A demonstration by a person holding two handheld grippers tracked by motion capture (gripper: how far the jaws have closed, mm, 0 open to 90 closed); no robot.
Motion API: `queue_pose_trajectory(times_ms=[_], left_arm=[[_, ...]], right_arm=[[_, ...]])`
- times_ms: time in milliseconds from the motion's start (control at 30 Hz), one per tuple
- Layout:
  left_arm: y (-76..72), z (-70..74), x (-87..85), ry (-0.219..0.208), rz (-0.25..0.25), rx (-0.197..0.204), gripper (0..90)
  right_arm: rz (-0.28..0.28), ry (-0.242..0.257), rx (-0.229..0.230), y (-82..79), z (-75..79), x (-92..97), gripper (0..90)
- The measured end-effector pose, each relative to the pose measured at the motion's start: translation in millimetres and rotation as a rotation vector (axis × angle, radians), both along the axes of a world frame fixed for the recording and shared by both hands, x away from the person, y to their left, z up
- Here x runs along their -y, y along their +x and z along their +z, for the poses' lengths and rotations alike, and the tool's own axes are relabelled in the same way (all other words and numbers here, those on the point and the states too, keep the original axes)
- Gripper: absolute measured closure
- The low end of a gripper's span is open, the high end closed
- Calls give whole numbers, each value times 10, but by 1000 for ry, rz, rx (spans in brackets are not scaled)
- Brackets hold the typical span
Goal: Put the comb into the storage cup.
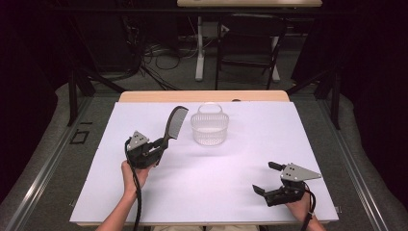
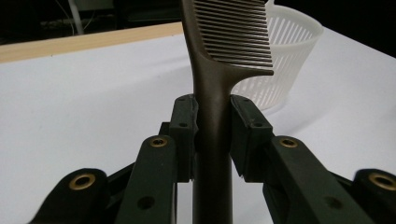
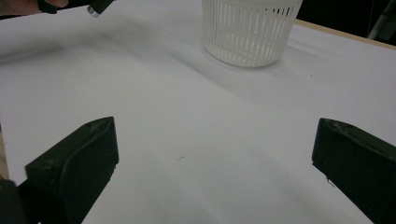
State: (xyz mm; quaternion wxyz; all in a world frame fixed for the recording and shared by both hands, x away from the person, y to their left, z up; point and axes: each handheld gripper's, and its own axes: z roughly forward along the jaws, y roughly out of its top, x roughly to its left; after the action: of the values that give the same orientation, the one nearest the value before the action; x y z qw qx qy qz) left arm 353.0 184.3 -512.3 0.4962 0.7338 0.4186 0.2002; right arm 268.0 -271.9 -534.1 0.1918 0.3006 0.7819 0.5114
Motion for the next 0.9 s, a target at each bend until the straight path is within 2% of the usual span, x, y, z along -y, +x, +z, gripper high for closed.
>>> queue_pose_trajectory(times_ms=[267,900], left_arm=[[3,89,15,-9,-5,40,724],[161,270,97,-11,-28,68,724]], right_arm=[[0,-1,1,2,-2,11,1],[-1,-1,-10,15,-16,4,2]])
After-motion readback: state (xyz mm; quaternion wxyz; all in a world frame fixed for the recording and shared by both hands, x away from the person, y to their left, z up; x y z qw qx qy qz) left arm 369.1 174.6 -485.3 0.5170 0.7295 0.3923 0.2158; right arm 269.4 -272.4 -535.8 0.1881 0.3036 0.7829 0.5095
